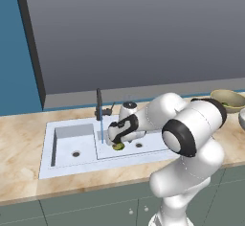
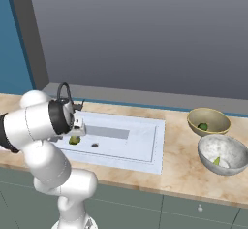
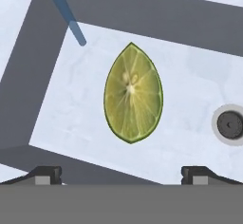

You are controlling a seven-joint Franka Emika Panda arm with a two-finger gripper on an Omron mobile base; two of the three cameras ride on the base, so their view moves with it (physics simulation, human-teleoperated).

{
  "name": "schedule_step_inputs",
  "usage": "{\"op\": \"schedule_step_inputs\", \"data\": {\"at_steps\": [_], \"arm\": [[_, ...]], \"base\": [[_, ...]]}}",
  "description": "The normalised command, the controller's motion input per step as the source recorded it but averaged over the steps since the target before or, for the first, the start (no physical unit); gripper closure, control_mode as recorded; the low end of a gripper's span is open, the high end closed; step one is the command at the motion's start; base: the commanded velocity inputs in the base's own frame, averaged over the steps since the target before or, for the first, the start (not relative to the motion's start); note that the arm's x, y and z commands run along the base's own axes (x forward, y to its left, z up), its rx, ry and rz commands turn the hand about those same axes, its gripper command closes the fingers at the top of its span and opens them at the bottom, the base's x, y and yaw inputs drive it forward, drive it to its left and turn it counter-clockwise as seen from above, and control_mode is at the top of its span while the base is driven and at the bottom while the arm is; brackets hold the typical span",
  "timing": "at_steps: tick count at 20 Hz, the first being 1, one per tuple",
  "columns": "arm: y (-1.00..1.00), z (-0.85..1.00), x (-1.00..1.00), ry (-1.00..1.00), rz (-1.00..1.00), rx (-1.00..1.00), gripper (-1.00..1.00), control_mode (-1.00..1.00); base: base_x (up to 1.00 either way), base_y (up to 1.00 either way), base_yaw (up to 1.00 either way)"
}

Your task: Pick the lemon wedges from the sink and place them in one bowl. Place the avocado in the other bowl. Then turn off the sink faucet.

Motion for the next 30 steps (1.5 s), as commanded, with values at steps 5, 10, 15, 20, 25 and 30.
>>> {"op": "schedule_step_inputs", "data": {"at_steps": [5, 10, 15, 20, 25, 30], "arm": [[0.00, -0.09, 0.05, 0.00, 0.00, 0.00, -1.00, -1.00], [0.00, -0.10, 0.05, 0.00, 0.00, 0.00, -1.00, -1.00], [0.00, -0.07, 0.08, 0.00, 0.00, 0.00, -1.00, -1.00], [0.00, -0.12, 0.07, 0.00, 0.00, 0.00, -1.00, -1.00], [0.00, -0.10, 0.05, 0.00, 0.00, 0.00, -1.00, -1.00], [0.00, -0.06, 0.10, 0.00, 0.00, 0.00, -1.00, -1.00]], "base": [[0.00, 0.00, 0.00], [0.00, 0.00, 0.00], [0.00, 0.00, 0.00], [0.00, 0.00, 0.00], [0.00, 0.00, 0.00], [0.00, 0.00, 0.00]]}}
